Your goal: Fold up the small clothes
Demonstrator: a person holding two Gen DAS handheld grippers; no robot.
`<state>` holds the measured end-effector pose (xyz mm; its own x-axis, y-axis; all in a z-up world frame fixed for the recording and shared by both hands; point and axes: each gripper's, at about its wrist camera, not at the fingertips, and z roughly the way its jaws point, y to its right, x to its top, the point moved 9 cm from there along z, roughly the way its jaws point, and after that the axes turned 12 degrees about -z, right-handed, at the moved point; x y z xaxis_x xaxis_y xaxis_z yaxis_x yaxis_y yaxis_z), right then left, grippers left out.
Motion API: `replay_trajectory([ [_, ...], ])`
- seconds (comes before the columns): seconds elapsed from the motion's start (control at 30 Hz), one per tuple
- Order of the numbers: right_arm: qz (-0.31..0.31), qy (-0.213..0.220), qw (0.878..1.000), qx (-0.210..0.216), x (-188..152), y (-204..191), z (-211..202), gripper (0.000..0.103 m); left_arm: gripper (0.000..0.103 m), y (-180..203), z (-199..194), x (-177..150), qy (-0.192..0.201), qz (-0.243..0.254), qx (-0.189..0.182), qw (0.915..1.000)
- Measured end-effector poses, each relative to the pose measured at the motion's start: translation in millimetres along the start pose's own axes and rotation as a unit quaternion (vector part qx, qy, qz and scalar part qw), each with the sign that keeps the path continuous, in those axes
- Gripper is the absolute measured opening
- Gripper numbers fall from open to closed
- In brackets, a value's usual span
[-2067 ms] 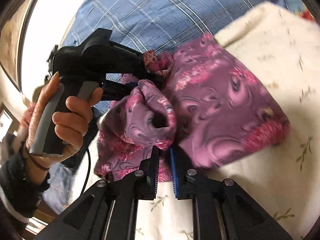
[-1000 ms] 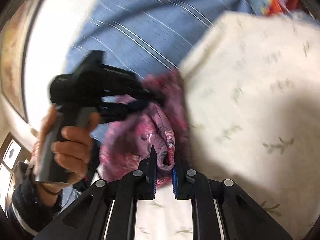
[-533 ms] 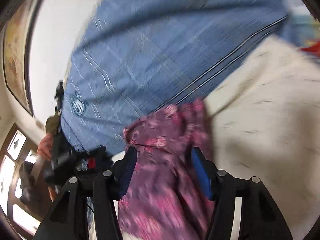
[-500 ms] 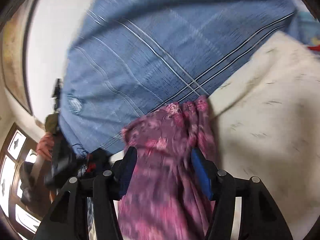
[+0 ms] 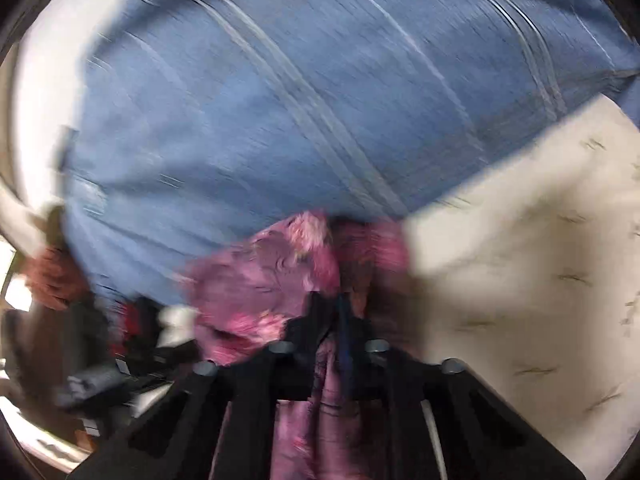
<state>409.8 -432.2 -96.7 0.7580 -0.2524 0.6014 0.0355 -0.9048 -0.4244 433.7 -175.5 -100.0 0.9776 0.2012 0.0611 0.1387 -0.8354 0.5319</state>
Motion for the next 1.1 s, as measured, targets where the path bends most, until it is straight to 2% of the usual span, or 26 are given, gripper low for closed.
replay_trajectory([
  [0.07,0.017,-0.039,0.999,-0.029,-12.9,20.8,18.3,0.0,0.06,-6.4,5.4,1.0,-0.011,-0.022,-0.015,0.9996],
  [0.1,0.03,-0.04,0.998,-0.033,-17.7,28.6,18.8,0.001,0.06,-6.4,-0.5,0.7,-0.015,-0.025,-0.023,0.9993],
  [0.17,0.043,-0.011,0.999,0.001,-14.3,23.7,4.3,0.007,0.06,-7.0,-18.0,-4.2,-0.015,-0.014,-0.03,0.9993],
  [0.23,0.035,0.008,0.999,0.034,-13.7,14.9,-16.0,0.01,0.06,-8.9,-36.6,-14.7,-0.012,0.01,-0.034,0.9993],
  [0.27,0.034,0.013,0.996,0.077,-15.9,2.7,-27.4,0.02,0.06,-11.0,-45.7,-23.5,-0.009,0.022,-0.034,0.9991],
  [0.3,0.038,0.015,0.994,0.103,-20.0,-4.8,-34.4,0.028,0.063,-13.5,-52.1,-34.2,-0.008,0.03,-0.037,0.9988],
  [0.33,0.041,0.013,0.992,0.118,-25.3,-10.4,-38.0,0.055,0.063,-14.3,-54.1,-45.4,-0.01,0.033,-0.043,0.9985],
  [0.37,0.042,0.007,0.991,0.124,-30.8,-12.9,-38.9,0.068,0.064,-17.9,-54.3,-56.7,-0.014,0.031,-0.045,0.9984],
  [0.43,0.021,-0.019,0.994,0.105,-47.1,-23.7,-28.4,0.065,0.064,-24.2,-50.4,-72.9,-0.021,0.027,-0.038,0.9987],
  [0.47,0.0,-0.043,0.995,0.088,-54.5,-31.9,-17.2,0.035,0.064,-26.4,-46.2,-79.0,-0.024,0.02,-0.033,0.999],
  [0.5,-0.022,-0.053,0.995,0.076,-57.6,-36.5,-13.2,0.01,0.064,-25.6,-47.3,-84.3,-0.023,0.017,-0.036,0.9989],
  [0.53,-0.049,-0.05,0.995,0.066,-59.4,-43.6,-16.9,0.011,0.064,-25.9,-51.6,-90.2,-0.013,0.02,-0.034,0.9991],
  [0.6,-0.086,-0.012,0.995,0.043,-56.4,-51.4,-27.5,0.011,0.065,-28.1,-55.2,-95.8,0.017,0.047,-0.003,0.9987],
  [0.63,-0.091,-0.021,0.995,0.02,-60.9,-47.1,-20.7,0.011,0.065,-28.4,-51.6,-95.1,0.019,0.055,0.006,0.9983],
  [0.67,-0.092,-0.05,0.995,-0.001,-71.3,-37.3,-6.5,0.009,0.065,-29.7,-48.9,-96.2,0.017,0.058,0.016,0.998],
  [0.73,-0.068,-0.038,0.997,0.01,-67.6,-31.5,-9.5,0.013,0.065,-31.4,-53.0,-98.5,0.022,0.054,0.025,0.998],
  [0.77,-0.06,-0.032,0.998,0.018,-65.0,-34.6,-14.7,0.019,0.065,-24.9,-52.6,-101.3,0.024,0.054,0.028,0.9979],
  [0.83,-0.057,-0.023,0.998,0.026,-68.3,-32.2,-33.6,0.021,0.065,-26.8,-57.0,-100.7,0.029,0.058,0.034,0.9973],
  [0.9,-0.048,-0.024,0.998,0.046,-78.8,-30.6,-51.3,0.029,0.065,-23.5,-57.6,-104.2,0.031,0.059,0.042,0.9969],
  [0.97,-0.032,-0.03,0.997,0.057,-91.1,-33.0,-57.1,0.043,0.065,-22.4,-55.5,-107.5,0.032,0.058,0.047,0.9967],
  [1.1,-0.032,-0.045,0.997,0.061,-111.4,-39.6,-63.4,0.043,0.065,-15.4,-52.0,-112.7,0.032,0.055,0.055,0.9965],
])
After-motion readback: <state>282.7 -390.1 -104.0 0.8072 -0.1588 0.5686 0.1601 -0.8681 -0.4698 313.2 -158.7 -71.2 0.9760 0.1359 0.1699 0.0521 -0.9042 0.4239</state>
